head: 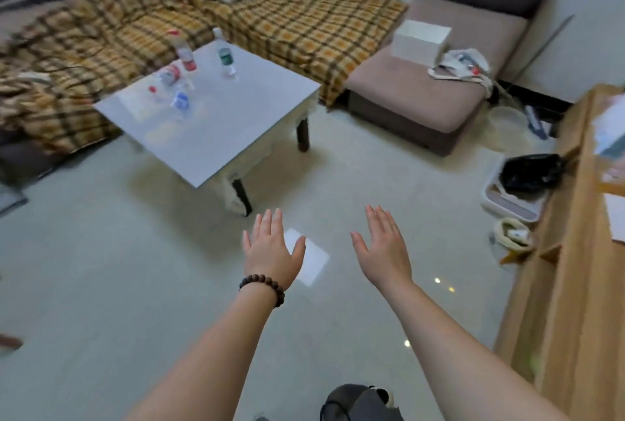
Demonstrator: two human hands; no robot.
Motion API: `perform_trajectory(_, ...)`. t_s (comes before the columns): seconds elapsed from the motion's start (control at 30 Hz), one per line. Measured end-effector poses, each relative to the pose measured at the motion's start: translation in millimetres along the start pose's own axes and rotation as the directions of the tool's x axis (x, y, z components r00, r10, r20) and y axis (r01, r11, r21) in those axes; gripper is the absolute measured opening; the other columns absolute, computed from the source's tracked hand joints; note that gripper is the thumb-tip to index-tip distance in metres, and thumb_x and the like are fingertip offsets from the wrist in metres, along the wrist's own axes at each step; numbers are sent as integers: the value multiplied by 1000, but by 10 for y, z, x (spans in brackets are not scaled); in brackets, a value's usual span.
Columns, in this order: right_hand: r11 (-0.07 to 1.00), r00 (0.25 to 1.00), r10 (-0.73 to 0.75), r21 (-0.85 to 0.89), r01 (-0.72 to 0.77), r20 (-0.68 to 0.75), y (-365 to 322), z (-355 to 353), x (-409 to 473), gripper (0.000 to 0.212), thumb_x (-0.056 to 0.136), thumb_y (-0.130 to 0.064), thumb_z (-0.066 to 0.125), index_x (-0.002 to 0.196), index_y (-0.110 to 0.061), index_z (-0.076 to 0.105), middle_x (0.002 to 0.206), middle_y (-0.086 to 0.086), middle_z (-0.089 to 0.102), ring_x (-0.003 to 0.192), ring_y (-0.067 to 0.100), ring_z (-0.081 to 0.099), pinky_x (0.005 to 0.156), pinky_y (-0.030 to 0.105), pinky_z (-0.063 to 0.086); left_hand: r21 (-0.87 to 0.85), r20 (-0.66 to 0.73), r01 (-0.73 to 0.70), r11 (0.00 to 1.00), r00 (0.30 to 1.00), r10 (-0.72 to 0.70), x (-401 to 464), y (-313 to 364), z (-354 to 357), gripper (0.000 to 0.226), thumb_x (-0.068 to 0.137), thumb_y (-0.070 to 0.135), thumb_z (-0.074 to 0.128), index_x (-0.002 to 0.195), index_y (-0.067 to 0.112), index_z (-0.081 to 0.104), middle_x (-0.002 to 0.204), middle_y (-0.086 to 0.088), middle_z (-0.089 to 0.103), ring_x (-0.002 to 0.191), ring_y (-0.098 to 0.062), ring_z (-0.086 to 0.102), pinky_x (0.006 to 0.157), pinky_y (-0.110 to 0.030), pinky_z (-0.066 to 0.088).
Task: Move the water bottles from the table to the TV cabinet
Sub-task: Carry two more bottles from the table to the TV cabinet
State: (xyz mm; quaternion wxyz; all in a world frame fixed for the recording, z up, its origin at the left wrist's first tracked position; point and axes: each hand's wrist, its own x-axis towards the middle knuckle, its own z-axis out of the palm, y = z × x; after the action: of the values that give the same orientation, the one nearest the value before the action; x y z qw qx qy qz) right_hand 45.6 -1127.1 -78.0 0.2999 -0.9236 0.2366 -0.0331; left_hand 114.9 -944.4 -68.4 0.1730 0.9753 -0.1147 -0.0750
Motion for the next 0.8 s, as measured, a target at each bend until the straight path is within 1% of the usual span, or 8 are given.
perform_trajectory(0.23, 990, 981, -141, 10, 141, 130, -1085, 736, -317, 62, 97, -43, 39, 152, -23, 17, 162, -2, 13, 149, 15, 5, 122, 34, 10, -26, -82, 207, 978, 975, -208, -381, -1310, -530, 72, 94, 51, 40, 152, 18, 15, 161, 1, 15, 149, -16, 7, 120, -44, 9)
perform_trajectory(0.43, 970, 953, -242, 27, 241, 179, -1764, 1188, -308, 62, 97, -39, 43, 151, -23, 19, 161, -1, 15, 149, 14, 7, 121, 32, 10, -107, -113, 312, 944, 939, -324, -385, -1994, -789, 71, 94, 51, 39, 152, 19, 14, 161, 2, 13, 149, -15, 5, 120, -43, 5)
perform_trajectory(0.63, 953, 932, -296, 6, 302, 209, -2329, 1561, 84, 61, 97, -38, 44, 151, -22, 21, 161, 0, 17, 149, 16, 9, 121, 33, 11, -156, -124, 356, 922, 918, -376, 44, -2513, -983, 71, 94, 51, 38, 153, 19, 14, 161, 1, 12, 149, -15, 4, 121, -43, 3)
perform_trajectory(0.8, 949, 925, -310, 5, 316, 219, -2832, 1974, 723, 61, 97, -38, 44, 151, -22, 22, 161, 0, 16, 149, 16, 7, 121, 34, 12, -160, -141, 361, 919, 913, -383, 772, -2951, -1147, 71, 94, 51, 39, 153, 19, 14, 161, 1, 13, 149, -15, 4, 121, -43, 3)
